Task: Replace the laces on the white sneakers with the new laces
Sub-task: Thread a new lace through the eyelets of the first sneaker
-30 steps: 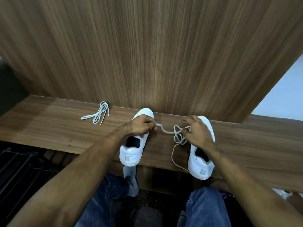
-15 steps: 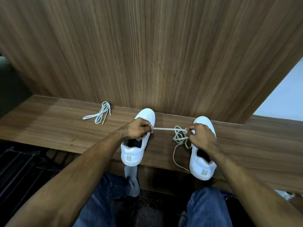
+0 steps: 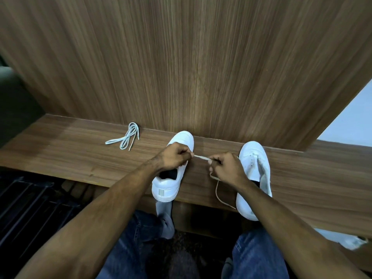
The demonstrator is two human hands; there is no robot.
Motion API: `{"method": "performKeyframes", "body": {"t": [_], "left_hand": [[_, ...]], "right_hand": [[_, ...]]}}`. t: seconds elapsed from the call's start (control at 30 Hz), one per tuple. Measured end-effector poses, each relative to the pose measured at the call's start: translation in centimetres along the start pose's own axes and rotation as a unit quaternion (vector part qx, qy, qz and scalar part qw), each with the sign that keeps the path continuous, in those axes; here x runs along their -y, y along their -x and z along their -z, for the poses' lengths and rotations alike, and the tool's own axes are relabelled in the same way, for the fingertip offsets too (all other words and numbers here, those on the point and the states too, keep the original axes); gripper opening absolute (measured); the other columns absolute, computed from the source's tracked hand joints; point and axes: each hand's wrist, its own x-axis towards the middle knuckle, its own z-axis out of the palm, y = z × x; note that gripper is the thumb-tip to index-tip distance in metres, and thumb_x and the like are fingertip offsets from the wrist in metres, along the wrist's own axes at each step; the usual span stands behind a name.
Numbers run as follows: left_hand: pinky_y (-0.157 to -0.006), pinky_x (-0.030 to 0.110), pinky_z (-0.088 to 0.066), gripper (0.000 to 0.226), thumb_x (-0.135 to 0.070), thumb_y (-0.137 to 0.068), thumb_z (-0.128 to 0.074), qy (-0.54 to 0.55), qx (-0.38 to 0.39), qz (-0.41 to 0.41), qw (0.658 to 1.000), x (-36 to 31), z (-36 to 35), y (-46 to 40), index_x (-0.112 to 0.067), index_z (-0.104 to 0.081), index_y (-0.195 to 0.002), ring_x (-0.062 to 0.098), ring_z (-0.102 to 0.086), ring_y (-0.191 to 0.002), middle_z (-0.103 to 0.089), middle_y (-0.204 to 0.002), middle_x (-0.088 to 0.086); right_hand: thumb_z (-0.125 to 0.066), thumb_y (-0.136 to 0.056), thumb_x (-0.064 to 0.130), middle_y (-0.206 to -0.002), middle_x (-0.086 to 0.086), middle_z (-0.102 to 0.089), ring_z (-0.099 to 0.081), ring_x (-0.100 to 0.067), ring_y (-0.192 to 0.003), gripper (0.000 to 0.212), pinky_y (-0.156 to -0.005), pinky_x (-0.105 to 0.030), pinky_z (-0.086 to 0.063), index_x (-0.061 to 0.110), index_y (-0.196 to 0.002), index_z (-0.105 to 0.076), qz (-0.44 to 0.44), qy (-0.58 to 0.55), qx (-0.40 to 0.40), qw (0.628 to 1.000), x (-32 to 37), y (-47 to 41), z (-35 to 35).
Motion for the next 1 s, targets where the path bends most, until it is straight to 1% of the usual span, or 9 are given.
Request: {"method": "performKeyframes", "body": {"t": [0.07, 0.13, 0.27, 0.37, 0.57, 0.7, 0.83, 0.93, 1.0], "left_hand": [[-0.08, 0.043, -0.055, 0.021, -0.028, -0.086, -0.059, -0.042, -0.071, 0.005, 0.997, 1.4, 0.9, -0.4, -0.009, -0.067, -0.081, 0.022, -0.065, -0.078, -0.07, -0.088, 0.013], [-0.088, 0.041, -0.051, 0.012, -0.028, -0.083, -0.063, -0.125, -0.134, 0.033, 0.983, 1.7, 1.5, -0.4, -0.02, -0.067, -0.092, 0.022, -0.064, -0.094, -0.068, -0.1, 0.002], [-0.093, 0.039, -0.047, 0.043, -0.033, -0.087, -0.061, -0.285, -0.117, 0.079, 0.948, 0.9, 0.9, -0.3, -0.023, -0.056, -0.129, 0.027, -0.055, -0.115, -0.055, -0.127, 0.005], [-0.089, 0.04, -0.046, 0.048, -0.032, -0.087, -0.058, -0.328, -0.09, 0.122, 0.932, 0.3, -0.4, -0.2, -0.021, -0.051, -0.133, 0.031, -0.056, -0.114, -0.057, -0.128, 0.011], [-0.093, 0.034, -0.052, 0.058, -0.018, -0.078, -0.066, -0.097, -0.151, 0.176, 0.968, 0.4, -2.4, 0.5, -0.021, -0.053, -0.134, 0.029, -0.064, -0.106, -0.063, -0.122, 0.013], [-0.07, 0.039, -0.059, 0.052, -0.014, -0.073, -0.07, 0.033, -0.122, 0.174, 0.977, -0.2, -5.3, 1.1, -0.012, -0.055, -0.124, 0.03, -0.072, -0.07, -0.07, -0.092, 0.015], [-0.072, 0.047, -0.059, 0.069, -0.029, -0.06, -0.066, 0.018, -0.124, 0.159, 0.979, 0.2, -6.9, 1.0, -0.016, -0.054, -0.127, 0.032, -0.072, -0.076, -0.068, -0.111, 0.01], [-0.062, 0.033, -0.059, 0.051, -0.02, -0.078, -0.065, 0.017, -0.095, 0.177, 0.98, -1.2, -6.0, 1.4, -0.015, -0.054, -0.127, 0.023, -0.071, -0.059, -0.074, -0.084, 0.011], [-0.061, 0.031, -0.058, 0.028, -0.022, -0.084, -0.06, -0.038, -0.098, 0.159, 0.982, -1.9, -4.9, 1.2, -0.024, -0.064, -0.111, 0.023, -0.071, -0.06, -0.073, -0.076, 0.011]], "right_hand": [[-0.056, -0.089, 0.014, -0.058, 0.01, -0.067, -0.058, 0.004, -0.054, 0.024, -0.061, -0.022, -0.043, 0.026, -0.075, -0.071, -0.04, -0.025, -0.018, 0.999, -0.6, 0.2, 0.3], [-0.055, -0.09, 0.012, -0.054, 0.011, -0.065, -0.057, 0.007, -0.052, 0.026, -0.064, -0.024, -0.045, 0.029, -0.076, -0.068, -0.06, -0.052, -0.029, 0.996, -1.2, 0.3, 0.6], [-0.047, -0.088, -0.001, -0.054, 0.004, -0.065, -0.068, -0.011, -0.057, 0.034, -0.074, -0.033, -0.057, 0.025, -0.089, -0.069, -0.089, -0.145, -0.02, 0.985, -1.6, 0.6, 0.5], [-0.04, -0.086, -0.011, -0.066, -0.007, -0.065, -0.061, -0.006, -0.046, 0.036, -0.058, -0.019, -0.053, 0.008, -0.098, -0.068, -0.098, -0.186, -0.011, 0.978, -1.2, 0.8, 0.2], [-0.054, -0.094, 0.007, -0.062, -0.005, -0.064, -0.057, -0.013, -0.043, 0.016, -0.059, -0.032, -0.052, 0.013, -0.089, -0.068, -0.069, -0.18, 0.001, 0.981, -1.8, 0.9, -1.4], [-0.057, -0.094, 0.01, -0.057, -0.005, -0.061, -0.053, -0.009, -0.036, 0.015, -0.049, -0.024, -0.047, 0.011, -0.092, -0.071, -0.073, -0.17, -0.013, 0.983, -2.0, 0.8, -1.6], [-0.057, -0.093, 0.008, -0.058, -0.005, -0.063, -0.052, -0.007, -0.036, 0.017, -0.046, -0.02, -0.046, 0.009, -0.099, -0.073, -0.089, -0.152, -0.017, 0.984, -2.3, 0.9, -1.7], [-0.057, -0.092, 0.009, -0.057, 0.005, -0.061, -0.053, 0.0, -0.042, 0.018, -0.049, -0.013, -0.042, 0.01, -0.098, -0.074, -0.083, -0.115, -0.041, 0.989, -2.3, 0.7, -1.8], [-0.058, -0.09, 0.01, -0.055, 0.009, -0.058, -0.052, 0.002, -0.045, 0.017, -0.053, -0.016, -0.039, 0.012, -0.092, -0.075, -0.081, -0.097, -0.054, 0.991, -2.2, 0.3, -1.8]]}}
